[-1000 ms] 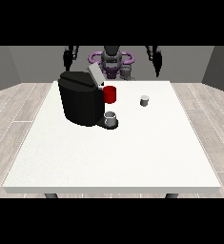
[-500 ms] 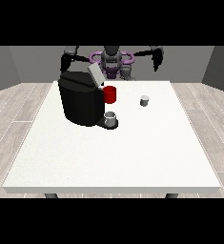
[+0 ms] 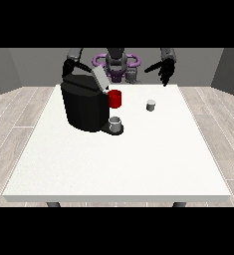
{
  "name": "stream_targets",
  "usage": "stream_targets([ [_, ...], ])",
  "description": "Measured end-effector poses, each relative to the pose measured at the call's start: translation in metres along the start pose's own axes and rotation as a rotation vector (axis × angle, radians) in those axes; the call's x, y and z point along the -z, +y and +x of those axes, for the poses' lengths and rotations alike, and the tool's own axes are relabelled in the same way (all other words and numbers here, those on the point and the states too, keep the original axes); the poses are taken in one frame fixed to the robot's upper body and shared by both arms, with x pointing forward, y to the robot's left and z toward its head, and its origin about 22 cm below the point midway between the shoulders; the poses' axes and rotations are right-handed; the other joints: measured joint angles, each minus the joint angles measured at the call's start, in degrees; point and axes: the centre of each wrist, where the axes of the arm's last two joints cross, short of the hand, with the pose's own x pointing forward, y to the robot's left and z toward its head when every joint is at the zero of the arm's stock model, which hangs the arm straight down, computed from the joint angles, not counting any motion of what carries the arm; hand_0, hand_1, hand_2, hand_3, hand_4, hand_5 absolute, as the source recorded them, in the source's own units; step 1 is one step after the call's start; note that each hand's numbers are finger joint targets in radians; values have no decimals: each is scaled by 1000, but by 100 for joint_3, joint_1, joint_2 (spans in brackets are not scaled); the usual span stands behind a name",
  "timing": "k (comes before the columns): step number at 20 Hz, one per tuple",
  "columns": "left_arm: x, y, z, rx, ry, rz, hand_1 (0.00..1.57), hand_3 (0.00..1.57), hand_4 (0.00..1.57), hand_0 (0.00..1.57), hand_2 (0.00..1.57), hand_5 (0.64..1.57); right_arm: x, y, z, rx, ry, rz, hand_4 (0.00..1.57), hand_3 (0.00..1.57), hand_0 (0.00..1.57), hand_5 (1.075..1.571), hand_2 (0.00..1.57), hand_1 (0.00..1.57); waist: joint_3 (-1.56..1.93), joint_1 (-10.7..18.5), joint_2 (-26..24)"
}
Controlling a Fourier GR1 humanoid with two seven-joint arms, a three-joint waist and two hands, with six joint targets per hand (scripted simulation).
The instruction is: Insert the coffee pod into the coffee machine and close the lid
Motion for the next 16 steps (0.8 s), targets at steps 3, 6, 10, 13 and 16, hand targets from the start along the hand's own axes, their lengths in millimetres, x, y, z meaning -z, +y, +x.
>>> stream_targets([
  [3,14,10,0,52,34,-8,0,0,0,0,0,1571,5,12,7,21,-13,19,0,0,0,1571,0,0,0,-145,182],
  [6,23,23,-3,110,77,-19,0,0,0,0,0,1571,8,18,11,28,-21,31,0,0,0,1571,0,0,0,-309,353],
  [10,33,36,-11,166,108,-31,0,0,0,0,0,1571,12,24,13,18,-25,43,0,0,0,1571,0,0,-1,-384,589],
  [13,42,37,-14,199,128,-50,0,0,0,0,0,1571,20,26,16,43,-25,56,0,0,0,1571,0,0,0,-409,730],
  [16,52,34,-16,243,148,-53,0,0,0,0,291,1571,27,32,20,51,-22,62,0,0,0,1571,0,0,-1,-425,825],
])
